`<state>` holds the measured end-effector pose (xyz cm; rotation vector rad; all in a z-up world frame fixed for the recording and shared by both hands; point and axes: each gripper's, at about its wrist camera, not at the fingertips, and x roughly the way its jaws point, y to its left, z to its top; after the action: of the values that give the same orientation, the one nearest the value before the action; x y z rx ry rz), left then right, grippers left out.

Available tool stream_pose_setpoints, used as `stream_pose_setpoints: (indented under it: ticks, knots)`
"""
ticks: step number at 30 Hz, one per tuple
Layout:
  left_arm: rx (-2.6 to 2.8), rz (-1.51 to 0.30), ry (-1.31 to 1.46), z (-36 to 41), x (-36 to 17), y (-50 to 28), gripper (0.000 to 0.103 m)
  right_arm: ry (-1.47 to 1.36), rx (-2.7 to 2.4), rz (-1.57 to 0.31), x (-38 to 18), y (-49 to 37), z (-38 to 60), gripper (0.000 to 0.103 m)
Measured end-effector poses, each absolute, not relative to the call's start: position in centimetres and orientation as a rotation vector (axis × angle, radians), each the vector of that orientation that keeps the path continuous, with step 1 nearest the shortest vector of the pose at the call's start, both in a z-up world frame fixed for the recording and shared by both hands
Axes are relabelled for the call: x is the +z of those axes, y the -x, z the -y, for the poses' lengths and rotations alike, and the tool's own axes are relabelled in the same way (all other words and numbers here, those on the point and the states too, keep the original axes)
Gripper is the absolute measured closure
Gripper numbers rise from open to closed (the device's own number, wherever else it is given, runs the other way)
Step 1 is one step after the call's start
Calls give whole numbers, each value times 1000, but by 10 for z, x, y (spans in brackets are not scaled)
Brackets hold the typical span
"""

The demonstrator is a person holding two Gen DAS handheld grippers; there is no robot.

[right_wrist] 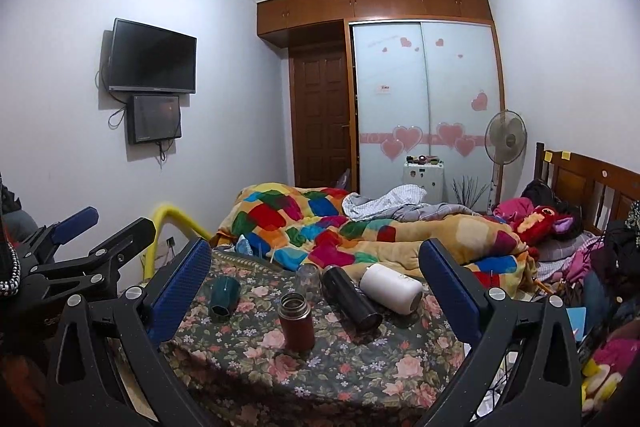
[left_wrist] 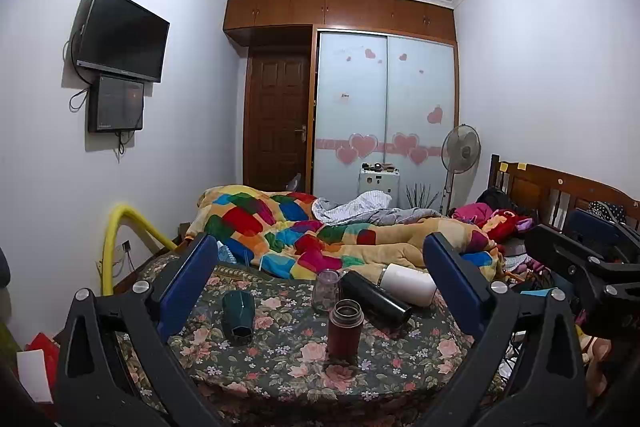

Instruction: Flip cup upright

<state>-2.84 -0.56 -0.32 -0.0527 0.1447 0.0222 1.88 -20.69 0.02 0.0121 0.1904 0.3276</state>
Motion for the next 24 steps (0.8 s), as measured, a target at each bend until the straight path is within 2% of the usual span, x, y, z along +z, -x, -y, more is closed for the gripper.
stream_pose_setpoints:
  ticks: [24]
  knots:
    - [16,-161,57,7,-11,19,0,-10,332,-202,-1,-17,209,0]
